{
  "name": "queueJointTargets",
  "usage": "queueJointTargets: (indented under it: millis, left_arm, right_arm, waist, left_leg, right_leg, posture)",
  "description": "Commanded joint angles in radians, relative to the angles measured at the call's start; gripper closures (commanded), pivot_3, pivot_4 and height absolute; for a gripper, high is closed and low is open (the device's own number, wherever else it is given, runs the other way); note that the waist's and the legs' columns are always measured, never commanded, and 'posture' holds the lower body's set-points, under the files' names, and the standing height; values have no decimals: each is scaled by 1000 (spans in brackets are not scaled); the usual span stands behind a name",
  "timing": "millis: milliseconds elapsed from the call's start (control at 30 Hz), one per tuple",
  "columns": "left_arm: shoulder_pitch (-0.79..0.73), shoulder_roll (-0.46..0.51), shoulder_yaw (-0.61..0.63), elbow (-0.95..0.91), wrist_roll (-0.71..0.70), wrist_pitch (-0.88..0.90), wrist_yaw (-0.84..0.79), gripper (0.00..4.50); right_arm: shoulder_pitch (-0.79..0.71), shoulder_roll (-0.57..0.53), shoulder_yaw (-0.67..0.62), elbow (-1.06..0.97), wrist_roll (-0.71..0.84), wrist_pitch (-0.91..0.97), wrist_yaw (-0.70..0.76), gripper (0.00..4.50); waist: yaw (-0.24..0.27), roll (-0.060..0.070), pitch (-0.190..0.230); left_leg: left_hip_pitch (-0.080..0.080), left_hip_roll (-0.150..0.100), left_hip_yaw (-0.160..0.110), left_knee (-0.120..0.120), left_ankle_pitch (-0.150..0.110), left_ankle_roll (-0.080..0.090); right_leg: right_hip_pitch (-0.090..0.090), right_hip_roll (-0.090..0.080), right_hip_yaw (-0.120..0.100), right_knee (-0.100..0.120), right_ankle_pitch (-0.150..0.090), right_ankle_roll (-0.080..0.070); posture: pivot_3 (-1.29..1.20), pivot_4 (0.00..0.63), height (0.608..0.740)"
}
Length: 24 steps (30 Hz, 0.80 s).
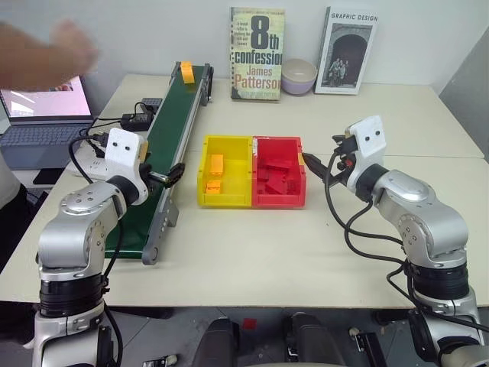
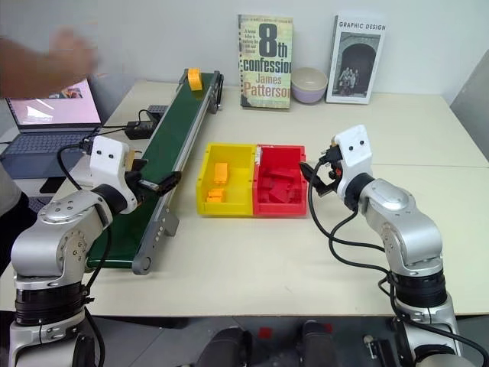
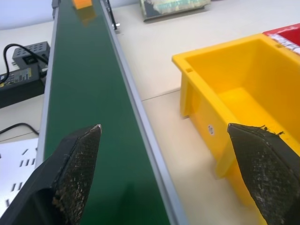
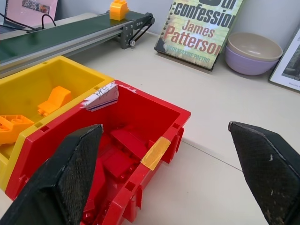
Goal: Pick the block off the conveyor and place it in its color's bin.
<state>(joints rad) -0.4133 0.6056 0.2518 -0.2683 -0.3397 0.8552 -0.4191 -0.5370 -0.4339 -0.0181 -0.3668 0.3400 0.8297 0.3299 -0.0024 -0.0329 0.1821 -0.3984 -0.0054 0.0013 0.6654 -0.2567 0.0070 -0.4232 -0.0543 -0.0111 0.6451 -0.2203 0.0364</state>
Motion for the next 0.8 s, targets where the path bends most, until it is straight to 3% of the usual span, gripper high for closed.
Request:
queueJointTargets:
  millis: [33, 267, 533, 800]
  left_arm:
    - [1, -4, 71, -51, -16, 13, 44, 13]
    - [11, -19, 122, -41, 13, 4, 142, 13]
    - [22, -113, 118, -54, 11, 1, 222, 13]
    - [28, -130, 117, -58, 10, -3, 242, 13]
  right_arm:
    - [-19, -2, -21, -26, 5, -15, 7, 0]
    - [-28, -21, -13, -21, 17, -24, 57, 0]
    - [-78, -111, 17, -45, 210, -54, 422, 0]
    - [-73, -138, 40, -40, 245, -87, 516, 0]
  waist:
    - [0, 0, 0]
    - [0, 0, 0]
    - [0, 0, 0]
    - [1, 0, 0]
  left_leg:
    - [0, 0, 0, 0, 0, 0]
    - [0, 0, -1, 0, 0, 0]
    - [0, 0, -1, 0, 0, 0]
    - [0, 0, -2, 0, 0, 0]
  right_leg:
    - [0, 0, 0, 0, 0, 0]
    - [0, 0, 0, 0, 0, 0]
    - [1, 0, -1, 0, 0, 0]
    - [1, 0, -1, 0, 0, 0]
  posture:
    - [0, 150, 740]
    - [0, 150, 740]
    - [0, 150, 740]
    - [0, 150, 740]
